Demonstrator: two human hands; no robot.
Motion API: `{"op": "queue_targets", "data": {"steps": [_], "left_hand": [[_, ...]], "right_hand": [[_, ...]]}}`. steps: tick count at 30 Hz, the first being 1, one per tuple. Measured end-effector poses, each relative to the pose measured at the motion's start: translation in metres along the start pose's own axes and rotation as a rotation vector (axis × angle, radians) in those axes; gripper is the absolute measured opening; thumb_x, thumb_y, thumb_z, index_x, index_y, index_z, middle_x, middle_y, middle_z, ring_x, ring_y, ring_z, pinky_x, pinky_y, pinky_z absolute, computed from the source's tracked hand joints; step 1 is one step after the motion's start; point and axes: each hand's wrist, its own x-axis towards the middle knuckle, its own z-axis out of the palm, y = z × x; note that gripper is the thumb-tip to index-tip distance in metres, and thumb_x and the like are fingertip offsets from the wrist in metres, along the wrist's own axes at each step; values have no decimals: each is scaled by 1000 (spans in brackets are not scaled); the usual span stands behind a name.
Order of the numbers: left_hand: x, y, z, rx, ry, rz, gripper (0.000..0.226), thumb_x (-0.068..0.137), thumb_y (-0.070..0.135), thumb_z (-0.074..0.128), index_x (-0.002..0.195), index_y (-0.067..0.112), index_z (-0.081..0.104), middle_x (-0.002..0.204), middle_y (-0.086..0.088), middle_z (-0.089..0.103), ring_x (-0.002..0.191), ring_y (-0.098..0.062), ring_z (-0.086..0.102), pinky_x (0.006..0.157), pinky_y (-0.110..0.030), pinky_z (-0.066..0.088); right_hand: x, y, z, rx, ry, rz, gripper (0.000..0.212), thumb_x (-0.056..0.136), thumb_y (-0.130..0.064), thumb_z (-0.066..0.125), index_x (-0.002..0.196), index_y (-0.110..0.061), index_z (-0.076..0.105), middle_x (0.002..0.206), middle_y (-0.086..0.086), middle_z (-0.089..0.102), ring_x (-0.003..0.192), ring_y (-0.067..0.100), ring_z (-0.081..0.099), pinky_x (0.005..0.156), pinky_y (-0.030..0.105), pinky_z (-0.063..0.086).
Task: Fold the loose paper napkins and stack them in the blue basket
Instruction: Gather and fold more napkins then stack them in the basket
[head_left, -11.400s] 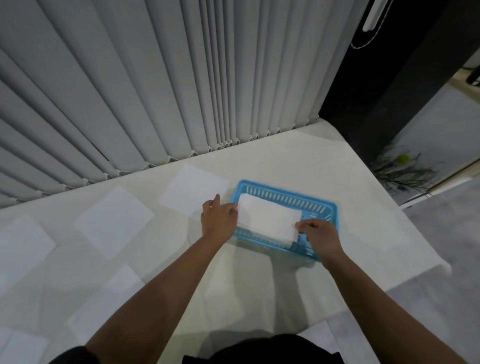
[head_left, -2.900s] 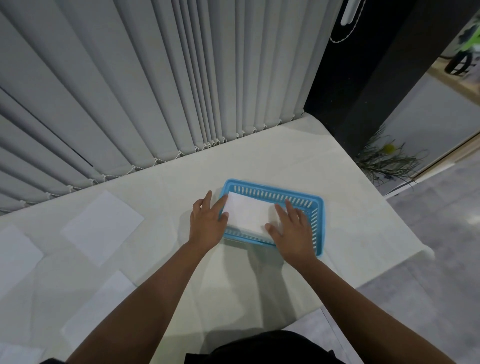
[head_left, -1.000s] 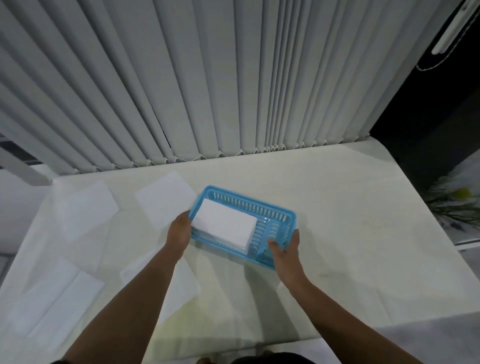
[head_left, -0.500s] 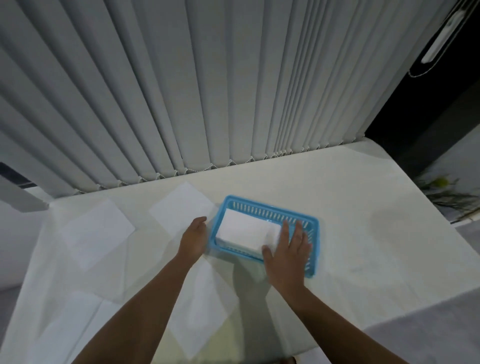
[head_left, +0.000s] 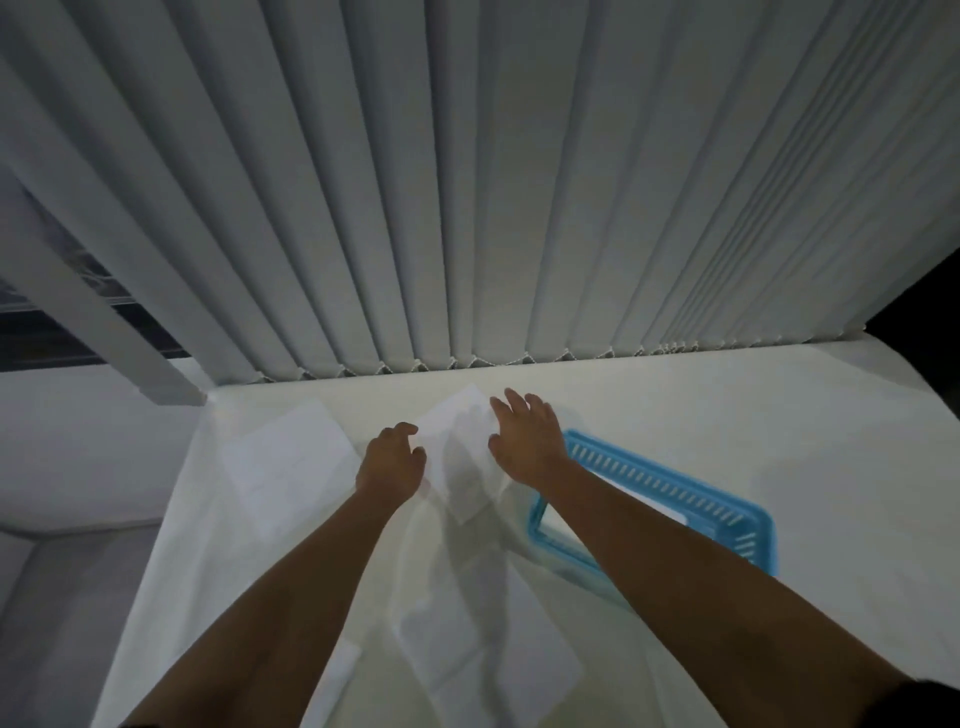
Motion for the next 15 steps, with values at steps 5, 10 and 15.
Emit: {"op": "queue_targets", "data": {"steps": [5, 10, 15], "left_hand": [[28, 1, 1, 3, -3, 2, 40, 92, 24, 53, 131, 17, 49, 131, -11, 52, 122, -29, 49, 103, -40, 41], [52, 1, 15, -17, -7, -57, 47, 89, 27, 58, 133, 15, 45, 133, -11, 48, 122, -31, 48, 102, -42, 42], [71, -6, 21, -18, -62, -108, 48, 85, 20, 62, 129, 16, 46, 129, -11, 50, 114, -31, 56, 90, -40, 48]], "right_hand": [[43, -13, 3, -66, -67, -56, 56, 95, -26, 41, 147, -16, 25, 158, 5, 21, 142, 31, 21, 116, 46, 17], [78, -15, 11, -77, -137, -101, 57, 94, -19, 42, 148, -15, 24, 157, 6, 22, 138, 33, 27, 113, 45, 22], [106, -10, 20, -37, -142, -78, 65, 87, -14, 46, 148, -20, 23, 146, 9, 34, 126, 34, 36, 99, 44, 37]]}}
